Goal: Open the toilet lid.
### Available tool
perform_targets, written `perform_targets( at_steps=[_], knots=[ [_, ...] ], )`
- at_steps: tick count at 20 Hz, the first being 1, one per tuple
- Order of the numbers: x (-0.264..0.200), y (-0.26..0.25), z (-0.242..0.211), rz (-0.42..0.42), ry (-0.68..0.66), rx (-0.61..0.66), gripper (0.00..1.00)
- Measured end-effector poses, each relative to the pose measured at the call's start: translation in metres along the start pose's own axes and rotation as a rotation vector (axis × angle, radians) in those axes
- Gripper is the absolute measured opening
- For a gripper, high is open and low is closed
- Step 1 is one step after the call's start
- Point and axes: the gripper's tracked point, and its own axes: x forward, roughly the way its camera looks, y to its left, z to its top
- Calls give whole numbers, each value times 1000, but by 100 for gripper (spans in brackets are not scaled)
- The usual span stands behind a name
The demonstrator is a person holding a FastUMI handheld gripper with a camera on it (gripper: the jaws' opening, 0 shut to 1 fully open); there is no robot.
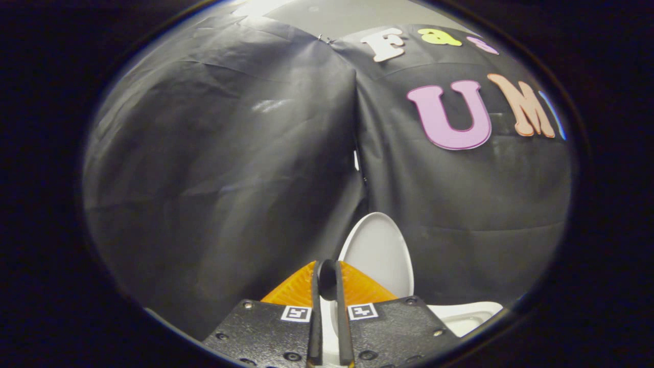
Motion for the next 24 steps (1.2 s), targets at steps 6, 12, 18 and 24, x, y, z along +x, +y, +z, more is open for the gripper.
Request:
perform_targets(
  at_steps=[6, 12, 18, 24],
  knots=[
    [-8, 4, 17, 34, -46, 28, 42],
    [-52, -14, 73, 37, -177, -4, 59],
    [-118, -110, 81, -95, -160, 13, 64],
    [-201, -244, 55, -276, -130, 83, 64]
  ],
)
